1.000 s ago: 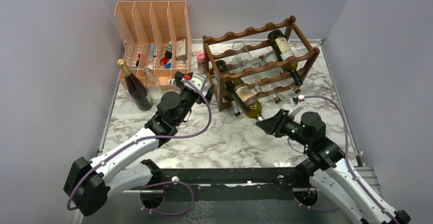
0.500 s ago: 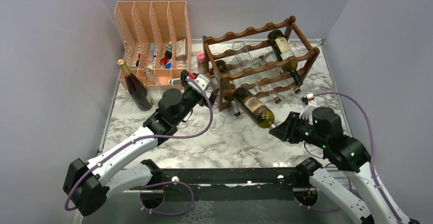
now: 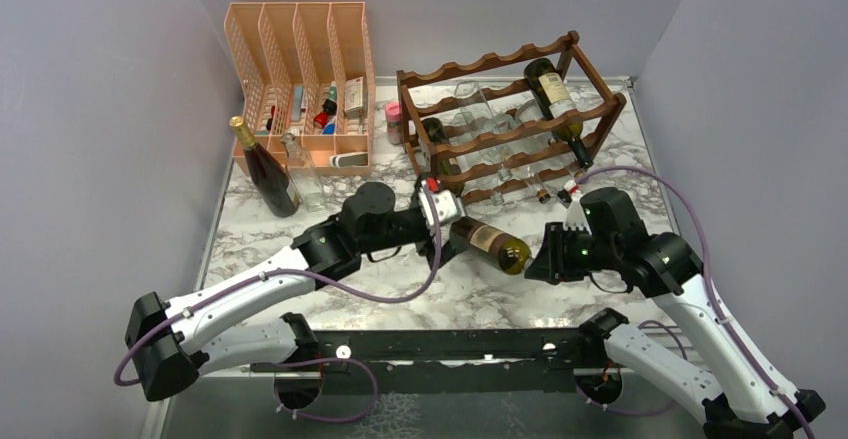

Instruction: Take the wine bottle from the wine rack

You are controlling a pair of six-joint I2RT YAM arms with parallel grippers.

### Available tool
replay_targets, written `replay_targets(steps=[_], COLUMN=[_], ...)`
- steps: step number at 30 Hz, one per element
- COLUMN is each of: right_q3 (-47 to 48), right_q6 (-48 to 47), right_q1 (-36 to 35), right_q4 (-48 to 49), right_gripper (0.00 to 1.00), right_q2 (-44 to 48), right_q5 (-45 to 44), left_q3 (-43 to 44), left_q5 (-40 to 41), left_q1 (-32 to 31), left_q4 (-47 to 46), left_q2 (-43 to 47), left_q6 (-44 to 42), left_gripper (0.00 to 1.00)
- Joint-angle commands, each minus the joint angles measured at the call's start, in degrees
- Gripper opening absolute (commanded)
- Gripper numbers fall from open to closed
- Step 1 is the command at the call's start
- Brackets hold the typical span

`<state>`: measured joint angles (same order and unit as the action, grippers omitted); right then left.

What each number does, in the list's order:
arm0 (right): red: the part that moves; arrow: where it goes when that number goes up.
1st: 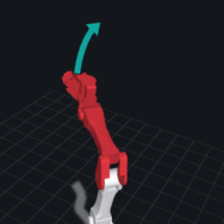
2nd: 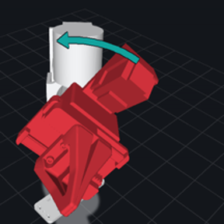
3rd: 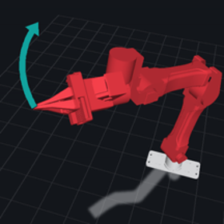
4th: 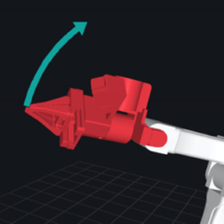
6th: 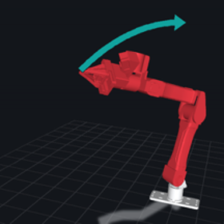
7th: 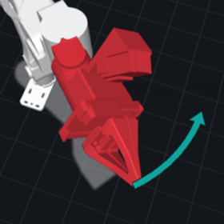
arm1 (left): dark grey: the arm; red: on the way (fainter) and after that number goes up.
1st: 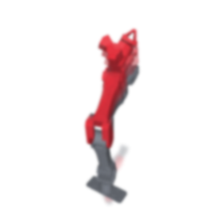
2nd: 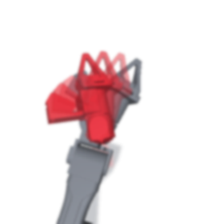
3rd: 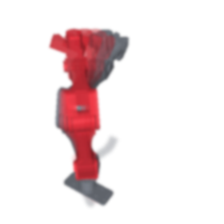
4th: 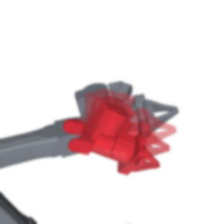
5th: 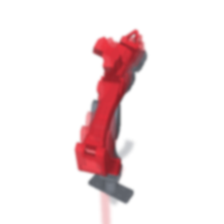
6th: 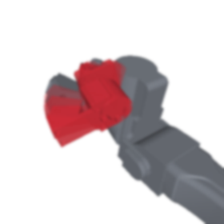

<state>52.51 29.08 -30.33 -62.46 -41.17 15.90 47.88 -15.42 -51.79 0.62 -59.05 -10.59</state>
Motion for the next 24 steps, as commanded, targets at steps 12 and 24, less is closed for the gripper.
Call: replay_targets(steps=[12,24], right_q3=[3.6,5.6], right_q6=[-5.3,-7.3], right_q1=[0.0,0.0], right_q4=[4.2,2.6], right_gripper=[0.01,0.01], right_q2=[0.1,-0.7], right_q5=[8.8,9.2], left_q3=[4.9,9.3], left_q5=[11.8,20.2], left_q1=[-20.6,-25.1], left_q4=[0.6,-5.5], left_q2=[-16.3,-25.9], left_q6=[-18.9,-21.8], left_gripper=[0.98,0.95])
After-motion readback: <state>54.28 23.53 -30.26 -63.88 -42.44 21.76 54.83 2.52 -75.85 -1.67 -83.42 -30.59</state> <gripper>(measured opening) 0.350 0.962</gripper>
